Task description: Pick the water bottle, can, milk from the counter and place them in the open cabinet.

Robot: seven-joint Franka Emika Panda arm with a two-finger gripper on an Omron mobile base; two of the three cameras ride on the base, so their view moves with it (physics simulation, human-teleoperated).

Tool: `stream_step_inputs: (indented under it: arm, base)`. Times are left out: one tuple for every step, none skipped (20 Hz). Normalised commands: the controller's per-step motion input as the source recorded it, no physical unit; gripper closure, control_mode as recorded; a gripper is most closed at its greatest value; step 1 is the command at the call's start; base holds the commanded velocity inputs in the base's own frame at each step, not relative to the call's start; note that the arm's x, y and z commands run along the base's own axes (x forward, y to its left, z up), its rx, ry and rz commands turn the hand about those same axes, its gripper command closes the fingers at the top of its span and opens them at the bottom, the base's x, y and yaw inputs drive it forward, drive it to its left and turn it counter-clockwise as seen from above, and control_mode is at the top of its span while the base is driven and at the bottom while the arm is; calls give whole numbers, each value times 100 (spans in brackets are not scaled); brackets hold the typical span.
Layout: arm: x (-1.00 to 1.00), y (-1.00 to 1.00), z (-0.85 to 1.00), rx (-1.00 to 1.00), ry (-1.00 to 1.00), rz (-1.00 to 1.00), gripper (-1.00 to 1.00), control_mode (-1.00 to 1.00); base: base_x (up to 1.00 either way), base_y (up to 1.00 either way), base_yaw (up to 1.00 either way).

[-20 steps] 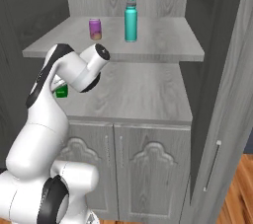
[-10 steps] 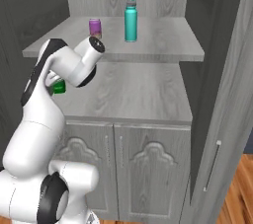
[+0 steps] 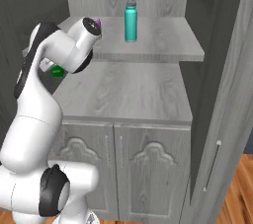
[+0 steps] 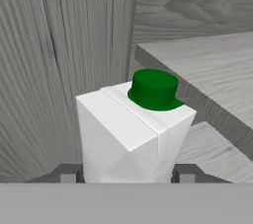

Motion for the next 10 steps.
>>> stream_step_inputs:
  arm:
    - [33, 0, 9, 4, -12, -6, 100, -100]
    - [34, 0, 1, 7, -9, -7, 100, -100]
    - [34, 0, 0, 10, -10, -7, 100, -100]
    - [28, 0, 1, 12, -10, -6, 100, -100]
    - [26, 0, 3, 14, -9, -6, 100, -100]
    - [19, 0, 0, 15, -12, -6, 100, -100]
    - [13, 0, 1, 16, -12, -4, 100, -100]
    - [9, 11, 5, 15, -13, -3, 100, -100]
    - [9, 14, 7, 15, -15, -4, 100, -100]
    - [3, 16, 15, 15, -19, -4, 100, -100]
  base:
    - [0, 0, 0]
    - [0, 0, 0]
    - [0, 0, 0]
    - [0, 0, 0]
    - [0, 0, 0]
    - [0, 0, 0]
    - [0, 0, 0]
    - [0, 0, 0]
    - [0, 0, 0]
    - [0, 0, 0]
